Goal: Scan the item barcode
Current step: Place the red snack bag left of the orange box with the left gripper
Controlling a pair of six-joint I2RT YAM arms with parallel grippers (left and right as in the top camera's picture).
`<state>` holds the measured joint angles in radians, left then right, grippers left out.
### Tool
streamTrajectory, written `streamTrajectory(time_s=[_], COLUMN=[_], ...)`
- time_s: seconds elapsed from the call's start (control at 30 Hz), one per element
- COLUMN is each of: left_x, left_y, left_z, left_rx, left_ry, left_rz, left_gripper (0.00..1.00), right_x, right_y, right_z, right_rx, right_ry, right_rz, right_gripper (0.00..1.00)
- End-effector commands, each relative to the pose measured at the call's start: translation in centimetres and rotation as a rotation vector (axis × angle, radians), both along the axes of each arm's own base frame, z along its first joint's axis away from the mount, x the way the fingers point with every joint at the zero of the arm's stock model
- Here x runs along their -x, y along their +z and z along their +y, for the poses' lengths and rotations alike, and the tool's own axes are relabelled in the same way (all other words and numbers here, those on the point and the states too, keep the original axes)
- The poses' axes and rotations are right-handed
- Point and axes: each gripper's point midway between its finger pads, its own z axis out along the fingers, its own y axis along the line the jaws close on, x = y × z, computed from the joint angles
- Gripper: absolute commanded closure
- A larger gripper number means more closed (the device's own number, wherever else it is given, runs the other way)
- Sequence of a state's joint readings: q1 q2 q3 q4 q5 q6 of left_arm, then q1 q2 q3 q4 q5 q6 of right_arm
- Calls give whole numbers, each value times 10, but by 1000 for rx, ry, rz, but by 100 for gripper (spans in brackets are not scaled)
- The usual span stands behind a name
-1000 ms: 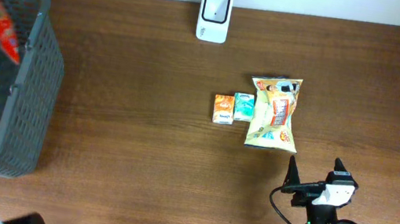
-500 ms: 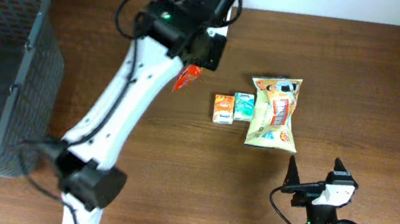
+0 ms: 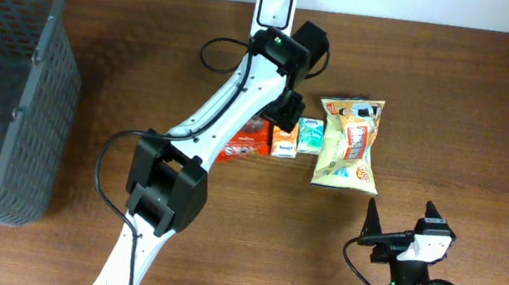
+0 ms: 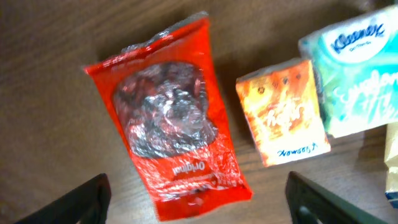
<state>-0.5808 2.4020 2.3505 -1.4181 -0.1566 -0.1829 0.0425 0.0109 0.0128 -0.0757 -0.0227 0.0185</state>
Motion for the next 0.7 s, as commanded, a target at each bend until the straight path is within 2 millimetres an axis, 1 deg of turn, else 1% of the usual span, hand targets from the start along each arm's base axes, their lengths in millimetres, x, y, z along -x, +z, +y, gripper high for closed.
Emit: streamTrajectory(time_s=[0.0, 0.07, 0.1, 0.13, 0.17, 0.2, 0.23, 0.27, 0.3, 0.33, 0.4, 0.47, 0.5, 0.57, 0.67], left_x=[9, 9, 7, 1, -2, -12, -17, -21, -23, -25, -38, -46, -48, -51, -49], left_y=[3, 23, 43, 66, 78, 93, 99, 101, 99, 97, 99, 99, 97, 96, 93], left_z=[-11, -16, -17, -17, -14, -5, 5, 13, 24, 40, 74, 97, 112, 124, 127], left_rx=[64, 102, 122, 152, 167, 176, 174, 174, 162, 122, 22, 24, 31, 60, 42], left_ry=[-12, -16, -18, -14, -8, 14, 47, 68, 90, 115, 173, 275, 359, 409, 412], left_rz=[55, 42, 9, -39, -67, -113, -135, -139, -126, -122, -174, -180, -175, -158, -148], left_gripper=[20, 25, 25, 24, 24, 29, 30, 30, 11, 1, 1, 1, 1, 1, 1], right_x=[0, 0, 0, 0, 0, 0, 0, 0, 0, 0, 0, 0, 0, 0, 0], right_y=[-3, -3, -3, -3, -3, -3, -3, -3, -3, -3, -3, -3, -3, -3, -3], right_z=[-2, -2, -2, -2, -2, -2, -2, -2, -2, -2, -2, -2, -2, -2, -2], right_rx=[0, 0, 0, 0, 0, 0, 0, 0, 0, 0, 0, 0, 0, 0, 0], right_ry=[-10, -10, -10, -10, -10, -10, -10, -10, -10, -10, -10, -10, -10, -10, -10], right_rz=[6, 6, 5, 6, 6, 5, 6, 6, 5, 6, 6, 5, 5, 6, 5], right_gripper=[2, 2, 2, 2, 2, 2, 2, 2, 2, 2, 2, 2, 2, 2, 2])
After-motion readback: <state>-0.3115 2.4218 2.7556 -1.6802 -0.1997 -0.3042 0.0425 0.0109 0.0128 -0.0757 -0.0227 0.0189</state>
